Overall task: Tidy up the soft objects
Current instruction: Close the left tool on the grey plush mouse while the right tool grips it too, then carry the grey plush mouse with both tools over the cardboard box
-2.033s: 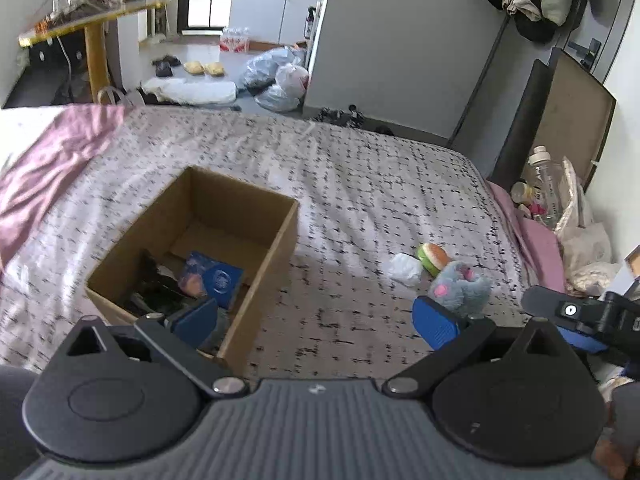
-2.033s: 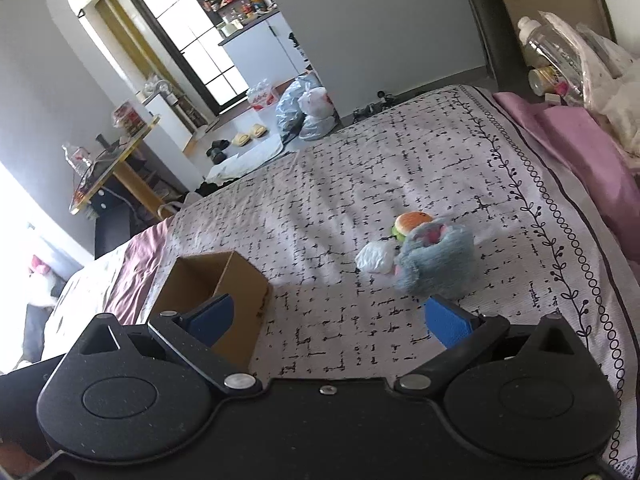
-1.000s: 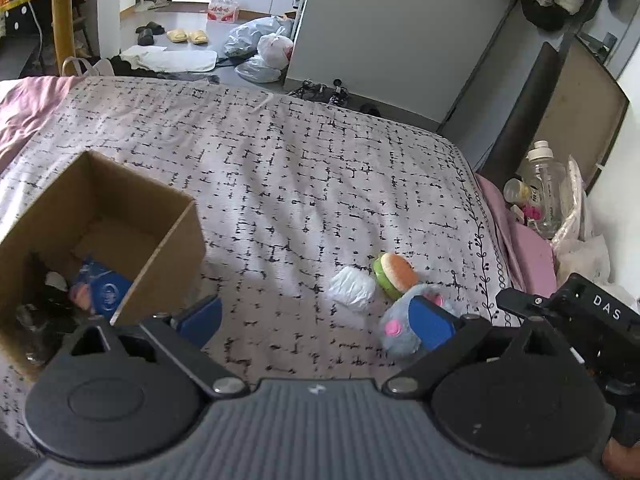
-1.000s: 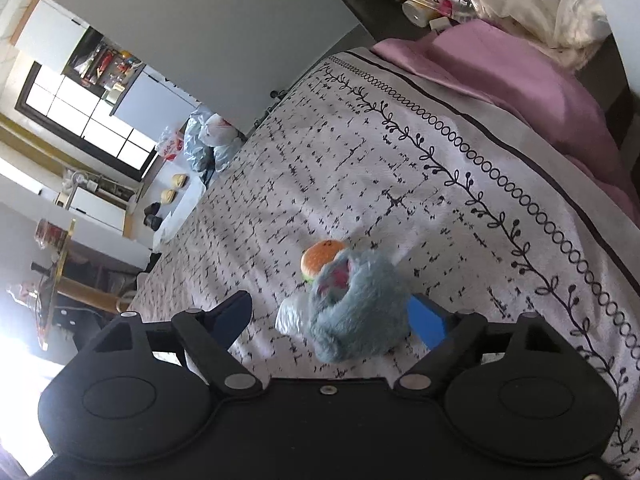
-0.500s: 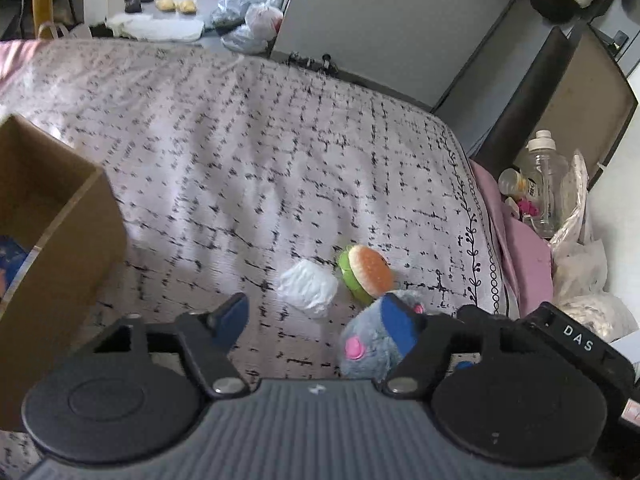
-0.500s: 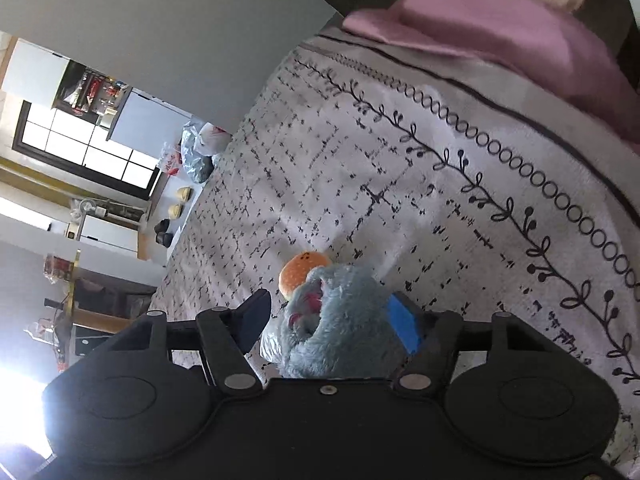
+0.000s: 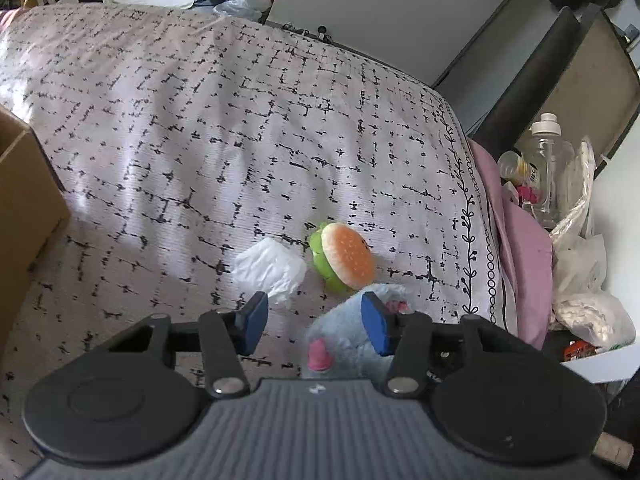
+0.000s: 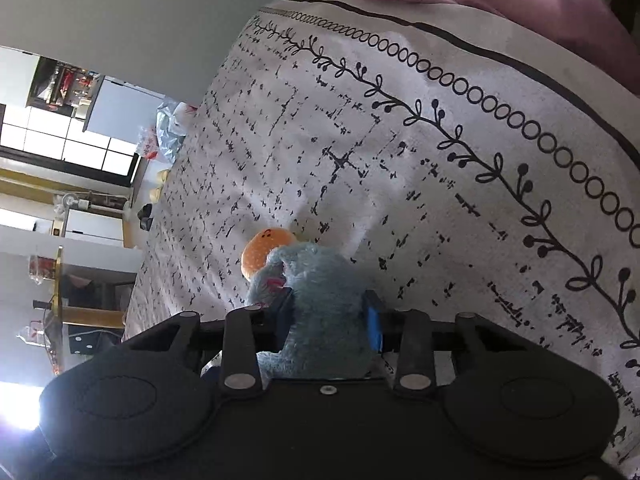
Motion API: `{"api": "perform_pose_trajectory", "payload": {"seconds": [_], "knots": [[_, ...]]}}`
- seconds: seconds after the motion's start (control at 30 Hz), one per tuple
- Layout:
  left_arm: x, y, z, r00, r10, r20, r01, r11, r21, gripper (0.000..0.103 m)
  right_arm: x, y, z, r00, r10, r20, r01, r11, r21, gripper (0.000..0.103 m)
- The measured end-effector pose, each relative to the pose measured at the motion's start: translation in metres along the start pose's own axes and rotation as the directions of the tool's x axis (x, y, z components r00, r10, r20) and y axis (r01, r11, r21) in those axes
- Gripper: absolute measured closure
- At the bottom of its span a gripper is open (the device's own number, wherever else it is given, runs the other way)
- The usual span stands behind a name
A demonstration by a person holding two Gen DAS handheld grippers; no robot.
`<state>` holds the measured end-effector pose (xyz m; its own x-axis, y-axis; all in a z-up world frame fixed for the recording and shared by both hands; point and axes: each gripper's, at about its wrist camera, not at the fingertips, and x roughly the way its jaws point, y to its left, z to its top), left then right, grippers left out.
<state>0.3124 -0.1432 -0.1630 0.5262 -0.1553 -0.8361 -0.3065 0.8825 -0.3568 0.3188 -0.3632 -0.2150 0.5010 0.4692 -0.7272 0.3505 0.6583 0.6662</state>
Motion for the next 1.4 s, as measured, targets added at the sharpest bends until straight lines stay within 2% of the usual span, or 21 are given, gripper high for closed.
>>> {"api": "perform_pose_trajectory", "payload": {"seconds": [0.3, 0.57, 0.63, 1.03, 1.17, 1.27, 1.4], "knots": [[0.020, -0.008, -0.007, 1.000, -0.011, -0.022, 0.010, 0.999, -0.044, 0.057, -0.005, -0.005, -0.005, 1.000, 0.003, 0.004, -0.003, 1.000, 0.006, 0.071], [0.022, -0.005, -0.013, 0.997, -0.031, -0.064, 0.025, 0.995, -0.093, 0.075, -0.006, -0.002, -0.007, 1.000, 0.000, 0.008, 0.000, 1.000, -0.011, 0.072], [0.016, -0.005, -0.013, 0.998, -0.032, -0.056, 0.028, 0.996, -0.084, 0.081, -0.007, 0.001, -0.009, 1.000, 0.008, 0.011, -0.007, 1.000, -0.026, 0.072], [-0.035, 0.010, -0.013, 0.999, -0.016, 0.030, 0.018, 0.997, -0.074, 0.083, -0.021, 0.028, -0.032, 0.993, 0.117, -0.008, -0.116, 0.980, -0.164, 0.073], [-0.054, 0.019, -0.015, 0.999, -0.003, 0.039, 0.007, 0.997, -0.082, 0.084, -0.029, 0.039, -0.043, 0.990, 0.138, -0.040, -0.143, 0.970, -0.199, 0.073], [-0.071, 0.024, -0.014, 0.998, -0.013, 0.060, 0.019, 0.996, -0.086, 0.085, -0.039, 0.053, -0.049, 0.987, 0.156, -0.037, -0.160, 0.951, -0.263, 0.073], [-0.088, 0.030, -0.014, 0.997, -0.020, 0.075, 0.026, 0.996, -0.084, 0.086, -0.044, 0.061, -0.055, 0.986, 0.167, -0.028, -0.168, 0.945, -0.279, 0.074]]}}
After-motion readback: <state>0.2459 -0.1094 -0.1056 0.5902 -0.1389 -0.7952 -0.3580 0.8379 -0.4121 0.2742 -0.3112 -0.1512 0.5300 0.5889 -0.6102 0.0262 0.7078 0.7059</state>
